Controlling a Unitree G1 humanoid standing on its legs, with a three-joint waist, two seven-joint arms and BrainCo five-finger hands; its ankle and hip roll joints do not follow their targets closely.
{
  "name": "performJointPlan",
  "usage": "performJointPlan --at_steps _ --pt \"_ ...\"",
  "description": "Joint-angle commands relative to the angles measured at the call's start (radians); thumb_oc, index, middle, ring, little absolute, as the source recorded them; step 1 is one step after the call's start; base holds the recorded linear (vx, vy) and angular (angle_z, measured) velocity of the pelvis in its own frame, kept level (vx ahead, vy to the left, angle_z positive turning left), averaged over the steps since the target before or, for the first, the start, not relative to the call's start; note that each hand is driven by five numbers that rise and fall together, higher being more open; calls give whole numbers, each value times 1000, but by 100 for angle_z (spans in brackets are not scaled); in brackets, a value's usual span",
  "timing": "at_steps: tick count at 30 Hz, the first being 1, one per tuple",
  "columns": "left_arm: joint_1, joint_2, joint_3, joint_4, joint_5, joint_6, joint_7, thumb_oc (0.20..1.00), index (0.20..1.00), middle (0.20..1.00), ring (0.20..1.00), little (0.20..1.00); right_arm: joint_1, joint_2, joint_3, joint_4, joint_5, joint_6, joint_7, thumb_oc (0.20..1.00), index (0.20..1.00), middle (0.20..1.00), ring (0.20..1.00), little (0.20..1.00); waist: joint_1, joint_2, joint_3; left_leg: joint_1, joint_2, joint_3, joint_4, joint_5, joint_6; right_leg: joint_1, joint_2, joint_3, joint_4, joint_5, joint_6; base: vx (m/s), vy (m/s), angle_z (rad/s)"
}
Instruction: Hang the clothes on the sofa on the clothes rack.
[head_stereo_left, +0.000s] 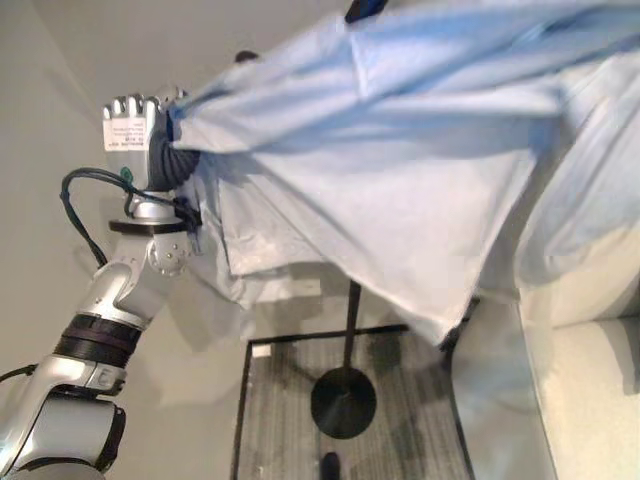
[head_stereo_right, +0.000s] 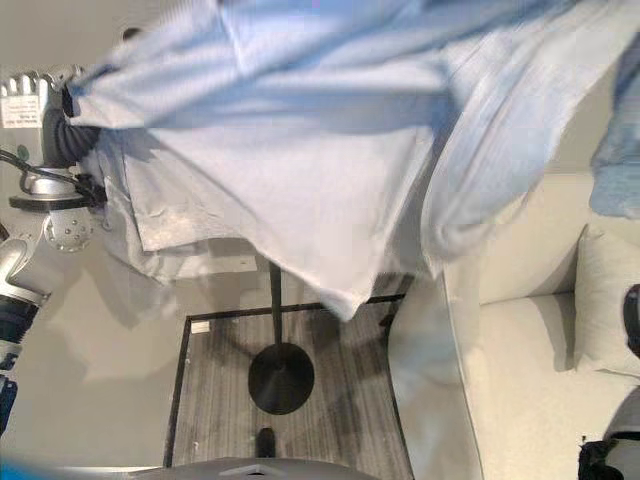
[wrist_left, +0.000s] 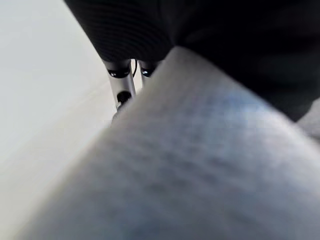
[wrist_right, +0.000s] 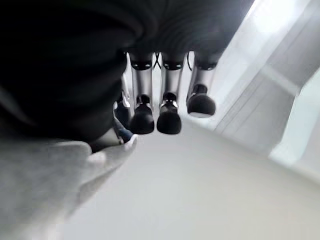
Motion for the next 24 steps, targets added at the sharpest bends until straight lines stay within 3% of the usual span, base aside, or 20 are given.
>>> performJointPlan --at_steps 1,6,11,17,23,24 --pt "-83 33 49 89 -118 28 -17 200 200 200 200 200 -97 -44 42 60 56 0 55 200 200 200 200 200 45 -18 -59 17 58 -9 4 -101 -66 -52 4 -36 4 133 13 9 -43 12" --pt "-160 -30 -14 255 -211 32 -52 200 200 200 200 200 -129 33 145 151 24 -8 124 200 200 200 200 200 57 -15 -45 1 56 -26 4 -89 -69 -61 7 -48 2 138 12 10 -31 16" --pt "-176 -99 -37 320 -277 19 -73 200 200 200 200 200 -79 114 148 239 27 -19 159 200 200 200 200 200 77 -10 -20 -31 55 -41 4 -76 -69 -87 12 -57 1 130 10 -26 -17 6" --pt "-98 -173 -45 284 -292 -9 -87 200 200 200 200 200 107 191 44 254 58 -39 148 200 200 200 200 200 100 -7 11 -66 49 -57 4 -64 -67 -113 12 -68 1 132 9 -36 -22 6" --pt "23 -251 -35 218 -276 -16 -100 200 200 200 200 200 307 312 -67 173 70 -54 123 200 200 200 200 200 97 -1 19 -60 44 -52 4 -71 -58 -111 9 -65 1 132 3 -12 -4 5" --pt "69 -295 -39 194 -269 -21 -108 200 200 200 200 200 370 370 -93 132 69 -65 112 200 200 200 200 200 92 3 23 -55 44 -49 4 -74 -55 -110 8 -64 1 130 1 0 0 0"
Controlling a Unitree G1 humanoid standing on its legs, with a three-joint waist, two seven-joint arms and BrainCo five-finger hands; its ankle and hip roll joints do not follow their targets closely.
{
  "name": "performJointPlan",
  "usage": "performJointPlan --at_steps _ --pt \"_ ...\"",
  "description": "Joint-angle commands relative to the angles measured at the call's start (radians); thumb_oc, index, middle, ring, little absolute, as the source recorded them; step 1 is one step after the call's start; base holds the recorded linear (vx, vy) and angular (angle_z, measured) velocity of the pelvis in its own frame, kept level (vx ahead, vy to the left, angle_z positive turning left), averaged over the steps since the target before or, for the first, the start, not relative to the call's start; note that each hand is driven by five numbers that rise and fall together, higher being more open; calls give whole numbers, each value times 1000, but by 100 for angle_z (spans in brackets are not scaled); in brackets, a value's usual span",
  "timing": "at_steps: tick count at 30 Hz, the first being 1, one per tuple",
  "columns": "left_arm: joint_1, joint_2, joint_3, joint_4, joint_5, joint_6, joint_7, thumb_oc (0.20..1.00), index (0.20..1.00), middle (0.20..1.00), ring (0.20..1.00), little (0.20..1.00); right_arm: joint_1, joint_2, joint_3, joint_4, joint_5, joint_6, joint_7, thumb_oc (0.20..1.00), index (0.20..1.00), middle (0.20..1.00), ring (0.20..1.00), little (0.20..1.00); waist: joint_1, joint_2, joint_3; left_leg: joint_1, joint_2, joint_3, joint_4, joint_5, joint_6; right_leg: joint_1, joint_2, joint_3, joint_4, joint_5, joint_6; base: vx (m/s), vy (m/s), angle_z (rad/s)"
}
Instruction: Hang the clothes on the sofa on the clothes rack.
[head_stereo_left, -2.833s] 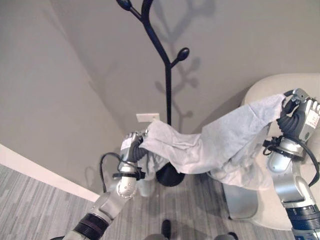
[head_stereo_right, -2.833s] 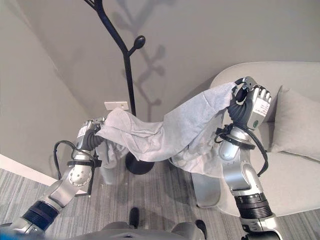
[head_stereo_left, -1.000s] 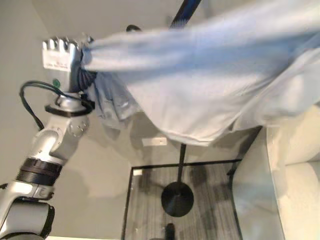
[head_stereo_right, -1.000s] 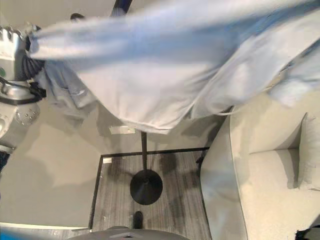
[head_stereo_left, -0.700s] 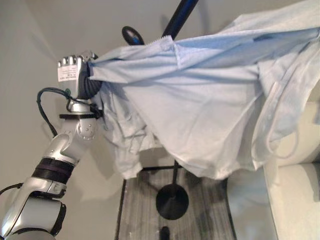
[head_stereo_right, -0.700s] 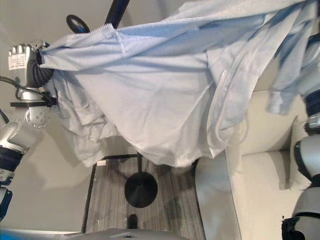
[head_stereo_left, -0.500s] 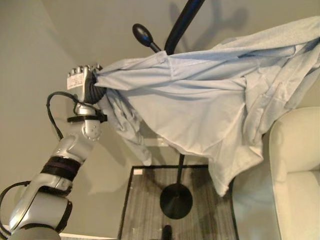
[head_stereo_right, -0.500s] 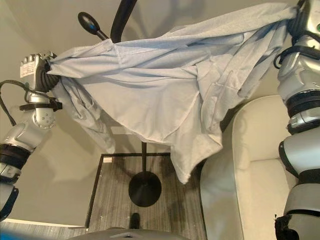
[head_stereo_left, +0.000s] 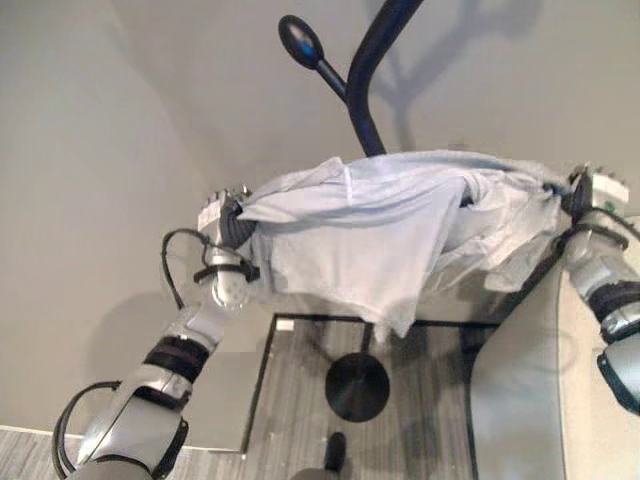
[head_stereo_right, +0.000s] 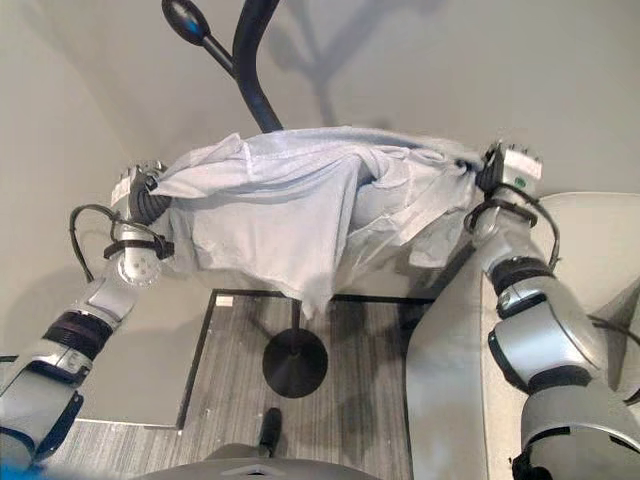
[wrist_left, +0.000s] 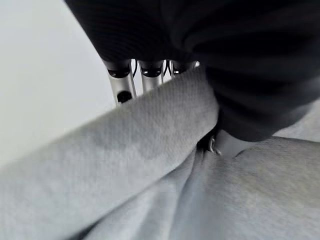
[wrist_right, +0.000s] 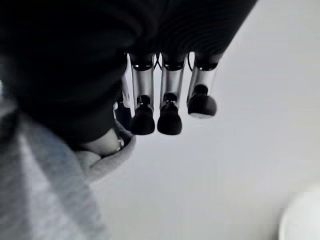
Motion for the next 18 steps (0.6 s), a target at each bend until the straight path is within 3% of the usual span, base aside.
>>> performJointPlan --at_steps 1,4,6,7,8,9,10,15,16,17,18 --pt "-1 -25 74 -15 -25 -20 6 200 200 200 200 200 -3 -32 3 -51 28 -14 -62 200 200 200 200 200 17 -11 26 38 29 13 4 -96 -35 -41 -24 -5 3 127 5 -17 3 -4" --pt "75 -143 58 -22 -66 -30 1 200 200 200 200 200 92 80 -45 -182 33 -32 -82 200 200 200 200 200 -5 -9 31 45 32 21 4 -101 -30 -41 -23 5 3 127 1 -31 -1 -10" --pt "86 -168 55 -18 -85 -35 2 200 200 200 200 200 108 103 -53 -211 33 -34 -86 200 200 200 200 200 -9 -8 30 48 32 23 4 -103 -29 -40 -23 8 3 127 0 -11 -1 -2" --pt "104 -201 48 -21 -111 -42 0 285 285 285 285 285 122 127 -59 -254 33 -39 -91 200 200 200 200 200 -15 -8 31 50 34 26 4 -105 -28 -41 -22 11 3 127 -1 -31 0 -3" --pt "116 -227 45 -23 -133 -48 -2 507 507 507 507 507 133 148 -58 -290 25 -43 -94 200 200 200 200 200 -20 -7 33 51 35 28 4 -106 -27 -42 -23 14 3 127 -2 0 0 0" --pt "117 -227 45 -23 -134 -48 -2 837 837 837 837 837 136 148 -58 -293 24 -42 -93 200 200 200 200 200 -19 -7 32 52 36 29 4 -106 -27 -41 -22 14 3 127 -2 -31 3 -7" --pt "140 -277 31 -27 -206 -67 -10 1000 1000 1000 1000 1000 166 184 -52 -392 4 -49 -91 200 200 200 200 200 -31 -5 33 55 38 33 4 -108 -25 -43 -21 20 3 128 -4 -29 3 -8" --pt "202 -326 35 -56 -356 -90 -38 1000 1000 1000 1000 1000 222 251 -55 -584 42 -77 -54 200 200 200 200 200 -50 -2 26 67 43 42 4 -114 -22 -40 -18 31 3 133 -7 -20 6 -11" --pt "211 -331 42 -61 -389 -94 -43 1000 1000 1000 1000 1000 229 267 -57 -606 76 -85 -46 501 501 501 501 501 -52 -2 24 70 44 43 4 -114 -21 -39 -17 32 3 133 -8 -12 4 -4" --pt "222 -333 49 -72 -415 -97 -48 1000 1000 1000 1000 1000 240 273 -58 -628 94 -88 -36 1000 1000 1000 1000 1000 -54 -2 22 72 45 44 4 -115 -21 -37 -17 33 3 133 -9 0 0 0" --pt "232 -338 57 -82 -439 -101 -49 1000 1000 1000 1000 1000 245 276 -59 -643 112 -92 -29 1000 1000 1000 1000 1000 -54 -3 21 74 45 44 4 -115 -21 -36 -16 33 3 132 -10 0 0 0"
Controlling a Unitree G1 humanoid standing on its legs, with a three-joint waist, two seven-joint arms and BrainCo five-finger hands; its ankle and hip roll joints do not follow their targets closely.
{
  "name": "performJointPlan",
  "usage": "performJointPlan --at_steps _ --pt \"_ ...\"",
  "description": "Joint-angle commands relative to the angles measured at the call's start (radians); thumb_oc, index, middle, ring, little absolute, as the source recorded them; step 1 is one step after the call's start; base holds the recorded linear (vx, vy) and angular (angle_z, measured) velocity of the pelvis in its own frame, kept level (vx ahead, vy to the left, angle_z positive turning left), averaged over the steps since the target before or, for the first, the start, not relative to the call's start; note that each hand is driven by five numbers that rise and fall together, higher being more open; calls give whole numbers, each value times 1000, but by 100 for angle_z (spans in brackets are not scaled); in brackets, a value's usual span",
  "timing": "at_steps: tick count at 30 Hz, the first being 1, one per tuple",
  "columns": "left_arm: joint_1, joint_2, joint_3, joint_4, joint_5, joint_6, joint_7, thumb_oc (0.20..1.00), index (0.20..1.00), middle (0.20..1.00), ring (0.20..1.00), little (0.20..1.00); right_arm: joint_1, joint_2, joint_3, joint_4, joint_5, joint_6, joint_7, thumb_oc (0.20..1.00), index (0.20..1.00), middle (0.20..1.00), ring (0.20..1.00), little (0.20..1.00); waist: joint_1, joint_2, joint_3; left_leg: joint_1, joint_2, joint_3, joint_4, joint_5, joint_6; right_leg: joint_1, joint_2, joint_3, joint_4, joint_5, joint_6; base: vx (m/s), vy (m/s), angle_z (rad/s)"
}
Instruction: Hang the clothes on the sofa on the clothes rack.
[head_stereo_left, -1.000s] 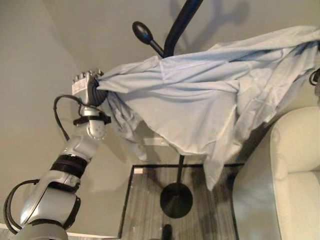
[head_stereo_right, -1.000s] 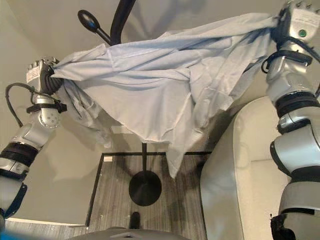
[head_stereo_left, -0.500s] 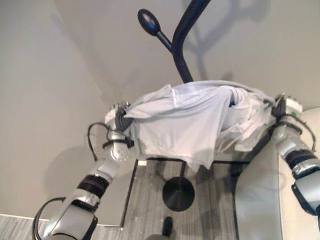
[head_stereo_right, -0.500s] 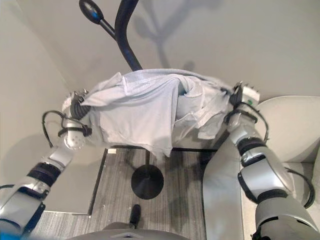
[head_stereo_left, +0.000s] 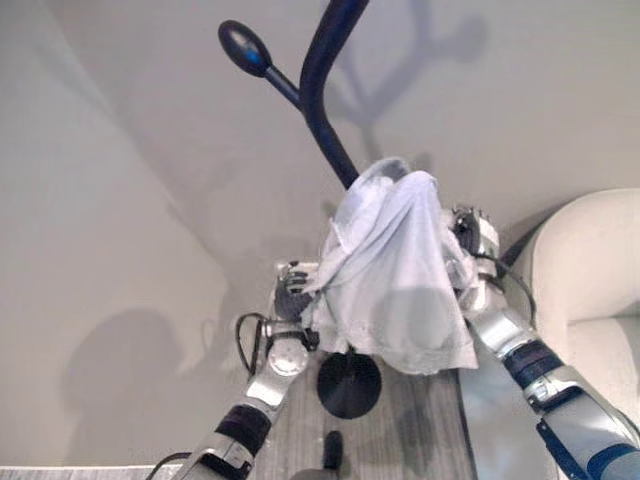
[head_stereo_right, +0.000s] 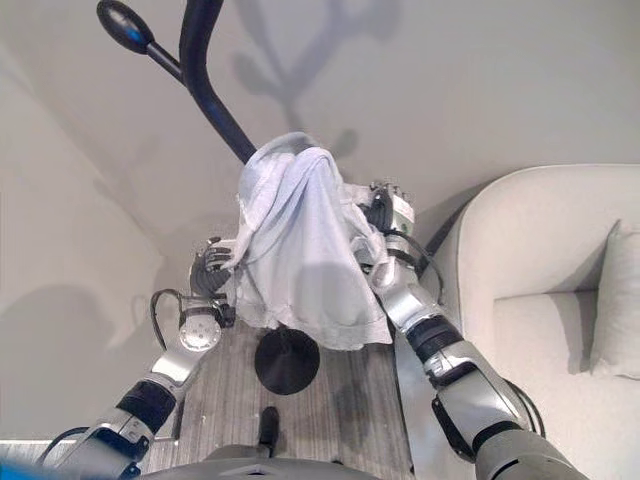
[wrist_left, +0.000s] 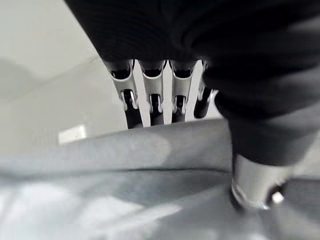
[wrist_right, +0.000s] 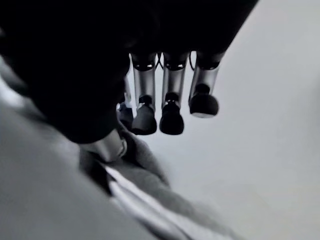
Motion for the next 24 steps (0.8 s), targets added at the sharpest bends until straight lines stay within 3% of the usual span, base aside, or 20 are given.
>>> performJointPlan --at_steps 1,12,24 --pt "-13 3 65 -33 -99 -76 -9 1000 1000 1000 1000 1000 -28 -17 -7 -42 80 -53 19 1000 1000 1000 1000 1000 8 -21 -28 37 34 4 5 -116 -23 -52 -12 -6 -3 123 3 0 0 0" --pt "102 13 148 -9 -113 -65 0 1000 1000 1000 1000 1000 78 -47 -63 -82 57 -36 23 1000 1000 1000 1000 1000 19 -26 -47 59 37 14 5 -126 -23 -39 -9 -14 -3 116 2 0 0 0" --pt "215 73 324 137 -200 -51 -84 1000 1000 1000 1000 1000 289 -180 -297 -168 -21 19 -5 1000 1000 1000 1000 1000 0 -19 -61 77 41 39 5 -139 -24 -32 -16 -21 -3 120 13 14 13 -7"
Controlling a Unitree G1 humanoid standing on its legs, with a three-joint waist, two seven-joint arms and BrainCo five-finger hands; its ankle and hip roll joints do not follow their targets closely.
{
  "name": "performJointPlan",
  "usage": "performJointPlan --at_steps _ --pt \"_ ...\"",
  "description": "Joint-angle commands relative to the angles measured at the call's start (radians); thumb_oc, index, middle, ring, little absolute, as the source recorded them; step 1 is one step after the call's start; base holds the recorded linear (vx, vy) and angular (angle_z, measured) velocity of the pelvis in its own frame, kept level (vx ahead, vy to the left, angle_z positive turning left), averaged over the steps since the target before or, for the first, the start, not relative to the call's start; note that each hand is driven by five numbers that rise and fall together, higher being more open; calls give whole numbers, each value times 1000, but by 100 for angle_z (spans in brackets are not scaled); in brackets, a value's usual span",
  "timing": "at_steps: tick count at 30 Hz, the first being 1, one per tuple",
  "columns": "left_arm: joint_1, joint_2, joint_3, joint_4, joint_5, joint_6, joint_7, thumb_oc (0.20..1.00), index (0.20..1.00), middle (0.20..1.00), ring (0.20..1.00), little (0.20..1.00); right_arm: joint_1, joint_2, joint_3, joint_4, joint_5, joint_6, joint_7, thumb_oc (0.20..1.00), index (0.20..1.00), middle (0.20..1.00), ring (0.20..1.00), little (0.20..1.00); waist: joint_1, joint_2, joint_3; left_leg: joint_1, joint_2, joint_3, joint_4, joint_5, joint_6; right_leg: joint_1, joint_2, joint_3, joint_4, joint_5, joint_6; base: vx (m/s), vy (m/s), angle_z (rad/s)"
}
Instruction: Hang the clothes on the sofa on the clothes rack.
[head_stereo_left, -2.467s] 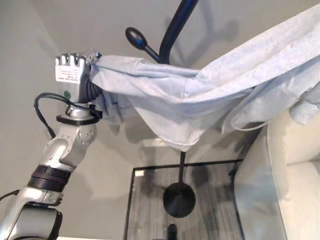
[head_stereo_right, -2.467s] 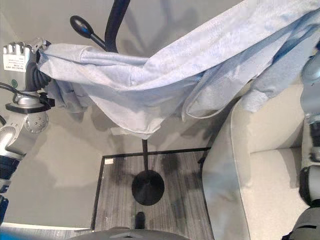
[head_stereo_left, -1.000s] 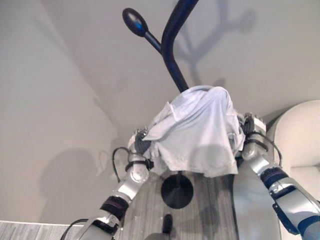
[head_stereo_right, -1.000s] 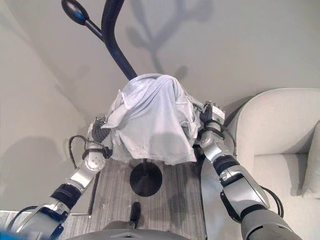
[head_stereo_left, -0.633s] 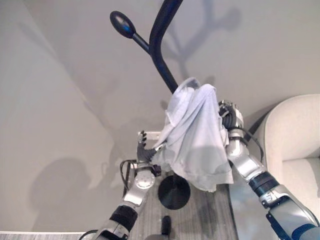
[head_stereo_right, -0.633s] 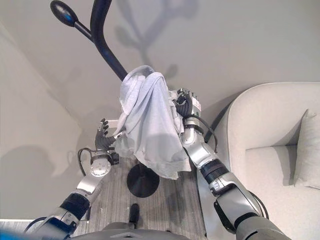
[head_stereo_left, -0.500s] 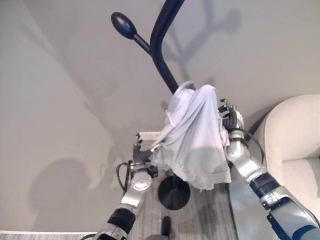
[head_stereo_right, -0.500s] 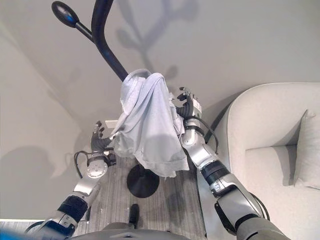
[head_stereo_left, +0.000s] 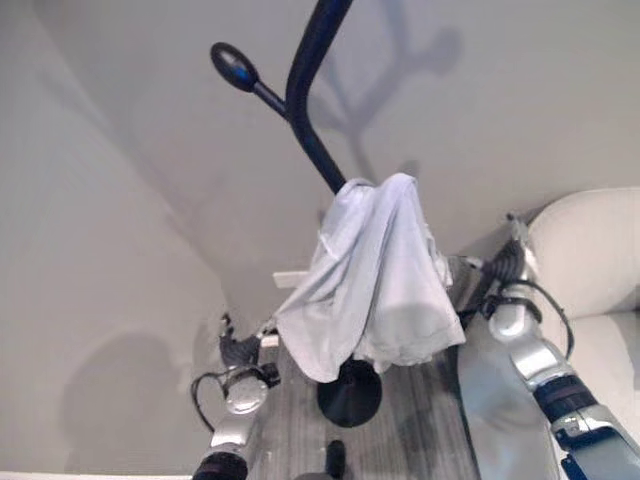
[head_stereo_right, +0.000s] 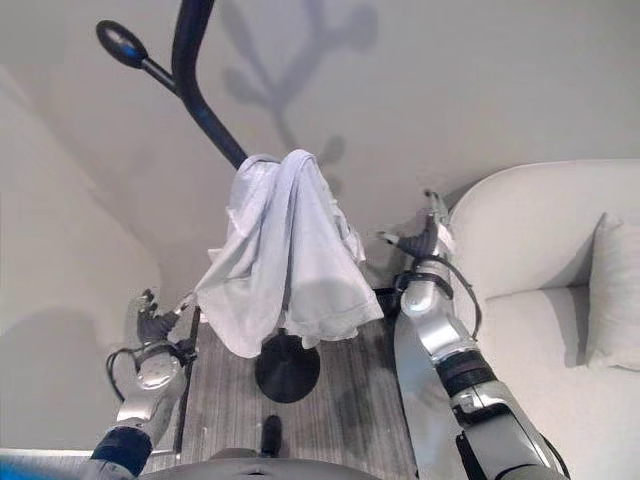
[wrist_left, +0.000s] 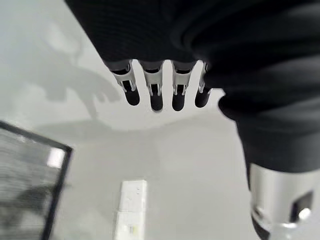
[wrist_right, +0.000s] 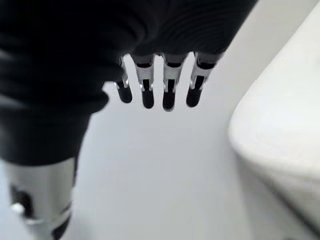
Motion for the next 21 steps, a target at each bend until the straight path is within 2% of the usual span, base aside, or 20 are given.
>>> performJointPlan --at_steps 1,5,8,9,10,12,13,14,17,18,19,20,21 --pt "-8 71 64 115 -53 -37 -45 1000 1000 1000 1000 1000 57 -62 -90 -73 -83 1 -29 1000 1000 1000 1000 1000 1 -41 -60 33 37 16 6 -127 -28 -66 -14 -49 -2 115 22 0 0 0" --pt "-6 75 197 299 -151 -29 -59 1000 1000 1000 1000 1000 188 -96 -220 -87 -109 30 -39 1000 1000 1000 1000 1000 -20 -42 -65 36 39 26 6 -133 -29 -69 -14 -42 -2 116 24 18 3 -7" --pt "8 61 281 408 -236 -31 -76 1000 1000 1000 1000 1000 268 -77 -319 -5 -65 50 -83 1000 1000 1000 1000 1000 -33 -41 -70 39 40 32 6 -138 -30 -71 -14 -40 -2 116 25 18 6 -13" --pt "6 63 280 413 -238 -33 -80 1000 1000 1000 1000 1000 268 -78 -318 -3 -63 48 -84 1000 1000 1000 1000 1000 -32 -41 -70 39 40 32 6 -139 -30 -71 -14 -40 -2 115 25 17 6 -12" --pt "6 29 329 501 -348 -26 -108 1000 1000 1000 1000 1000 279 -15 -415 194 117 41 -170 1000 1000 1000 1000 1000 -38 -40 -74 39 40 32 6 -141 -29 -71 -13 -40 -2 114 23 12 3 -7" --pt "3 31 328 504 -351 -27 -111 1000 1000 1000 1000 1000 274 -18 -412 205 124 32 -173 1000 1000 1000 1000 1000 -37 -39 -71 34 41 33 6 -131 -30 -76 -12 -39 -2 121 23 0 0 0" --pt "3 19 338 589 -381 0 -145 1000 1000 1000 1000 1000 237 30 -480 466 367 -35 -200 1000 1000 1000 1000 1000 -36 -41 -75 40 39 29 6 -137 -30 -69 -11 -40 -2 116 21 19 -1 -4" --pt "-6 20 338 641 -376 22 -168 1000 1000 1000 1000 1000 208 39 -513 633 516 -85 -170 1000 1000 1000 1000 1000 -35 -42 -77 43 38 27 6 -145 -30 -66 -11 -40 -2 109 20 40 -2 -4" --pt "-14 9 312 749 -361 73 -239 1000 1000 1000 1000 1000 155 96 -578 1055 956 -126 33 1000 1000 1000 1000 1000 -26 -44 -80 47 39 24 6 -143 -34 -60 -7 -45 -2 107 17 9 -4 1" --pt "-14 1 300 774 -354 84 -259 1000 1000 1000 1000 1000 152 108 -604 1143 1075 -127 73 1000 1000 1000 1000 1000 -25 -44 -81 51 39 24 6 -145 -35 -57 -7 -47 -2 105 16 0 0 0" --pt "-15 2 300 776 -355 84 -261 1000 1000 1000 1000 1000 149 105 -604 1150 1078 -129 79 1000 1000 1000 1000 1000 -24 -43 -81 48 40 25 6 -141 -35 -60 -6 -46 -2 109 16 0 0 0" --pt "-11 -11 291 789 -355 87 -269 1000 1000 1000 1000 1000 154 121 -633 1209 1166 -128 83 1000 1000 1000 1000 1000 -26 -41 -84 48 41 27 6 -141 -36 -61 -6 -48 -2 109 16 0 0 0" --pt "4 -47 275 815 -380 97 -278 1000 1000 1000 1000 1000 161 154 -688 1280 1309 -146 66 1000 1000 1000 1000 1000 -28 -37 -88 51 41 30 6 -144 -38 -58 -8 -50 -2 107 15 0 0 0"
